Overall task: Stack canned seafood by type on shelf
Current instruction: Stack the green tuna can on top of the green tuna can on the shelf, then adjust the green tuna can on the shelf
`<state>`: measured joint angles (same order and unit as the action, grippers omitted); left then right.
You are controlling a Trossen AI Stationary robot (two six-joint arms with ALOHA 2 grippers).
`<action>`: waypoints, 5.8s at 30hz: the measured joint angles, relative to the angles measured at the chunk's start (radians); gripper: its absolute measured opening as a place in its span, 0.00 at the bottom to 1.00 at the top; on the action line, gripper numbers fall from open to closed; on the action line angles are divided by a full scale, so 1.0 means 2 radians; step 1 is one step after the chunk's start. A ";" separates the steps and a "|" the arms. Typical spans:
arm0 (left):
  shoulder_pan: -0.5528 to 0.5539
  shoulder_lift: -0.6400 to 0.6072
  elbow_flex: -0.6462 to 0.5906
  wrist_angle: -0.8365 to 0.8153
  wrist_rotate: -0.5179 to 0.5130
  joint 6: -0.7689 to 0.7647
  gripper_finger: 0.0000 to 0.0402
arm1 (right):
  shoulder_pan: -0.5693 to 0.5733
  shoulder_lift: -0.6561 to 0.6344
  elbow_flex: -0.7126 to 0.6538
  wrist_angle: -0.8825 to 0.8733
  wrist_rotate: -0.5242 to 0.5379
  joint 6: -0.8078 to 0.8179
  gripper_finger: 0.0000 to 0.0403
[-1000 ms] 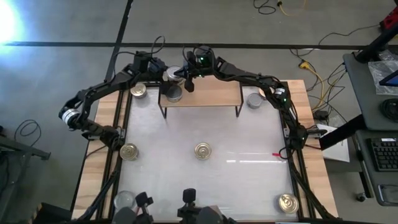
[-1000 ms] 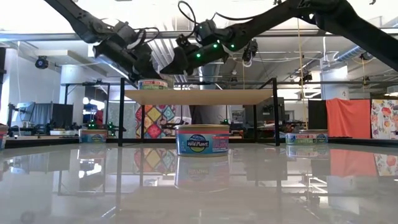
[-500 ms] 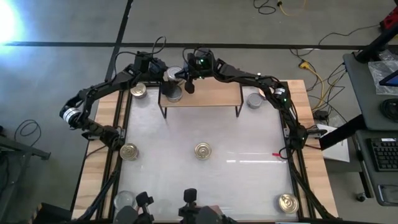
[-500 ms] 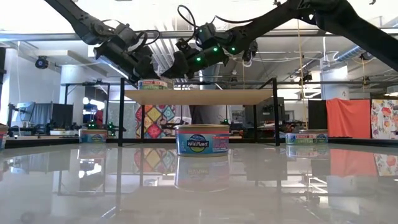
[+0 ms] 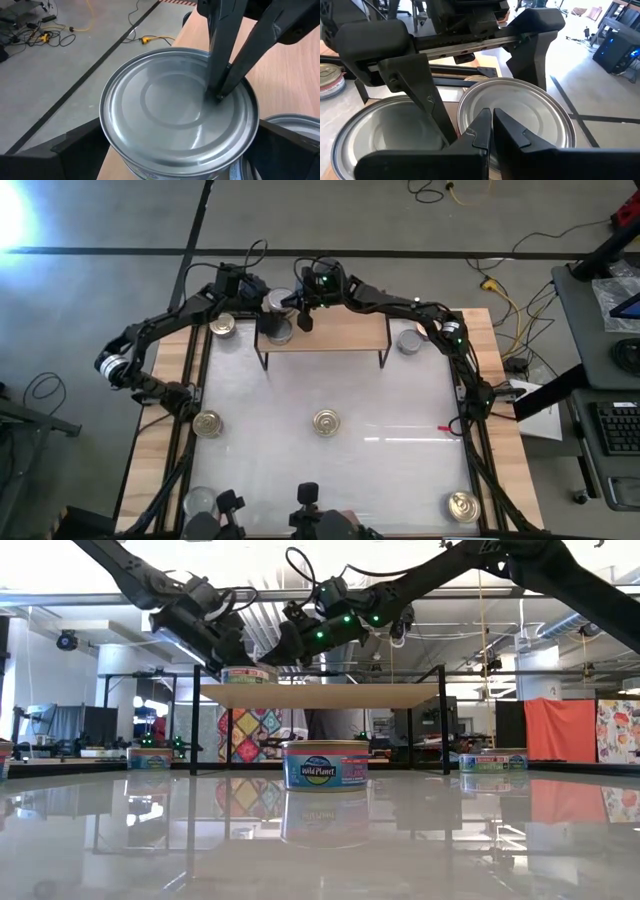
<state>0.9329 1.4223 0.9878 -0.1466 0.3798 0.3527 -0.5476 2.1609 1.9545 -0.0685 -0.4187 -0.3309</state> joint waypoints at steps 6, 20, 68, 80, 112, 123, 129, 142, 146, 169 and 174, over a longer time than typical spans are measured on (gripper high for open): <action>0.000 -0.001 0.000 -0.005 -0.002 0.000 0.99 | 0.000 0.000 0.000 -0.001 0.000 0.000 0.03; 0.001 -0.028 0.000 -0.031 -0.020 0.014 1.00 | 0.000 0.000 0.000 -0.002 0.021 -0.001 0.03; 0.004 -0.030 0.000 -0.030 -0.028 0.029 1.00 | 0.000 -0.002 0.000 0.009 0.062 0.001 0.03; 0.007 -0.061 0.000 -0.049 -0.073 0.042 1.00 | -0.002 -0.041 -0.001 -0.008 0.056 -0.026 0.03; 0.007 -0.064 0.000 -0.080 -0.108 0.045 1.00 | -0.013 -0.025 -0.024 -0.028 0.063 0.022 0.03; 0.010 -0.086 0.000 -0.080 -0.171 0.068 1.00 | -0.012 -0.025 -0.024 -0.035 0.061 0.016 0.03; 0.013 -0.082 0.000 -0.073 -0.173 0.068 1.00 | -0.013 -0.025 -0.024 -0.038 0.062 0.016 0.03; 0.006 -0.057 0.000 -0.072 -0.154 0.065 1.00 | -0.013 -0.025 -0.023 -0.072 0.065 0.011 0.03; -0.006 -0.057 0.000 -0.072 -0.137 0.061 1.00 | -0.013 -0.028 -0.023 -0.097 0.065 -0.008 0.03; -0.019 -0.080 0.000 -0.096 -0.204 0.064 1.00 | -0.014 -0.057 -0.023 -0.148 0.079 -0.036 0.03; -0.060 -0.118 0.000 -0.119 -0.204 0.028 1.00 | -0.007 -0.096 -0.023 -0.208 0.158 -0.068 0.03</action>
<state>0.8127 1.1855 0.9871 -0.3848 -0.0277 0.4092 -0.5625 1.9686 1.9083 -0.4835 -0.1024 -0.4671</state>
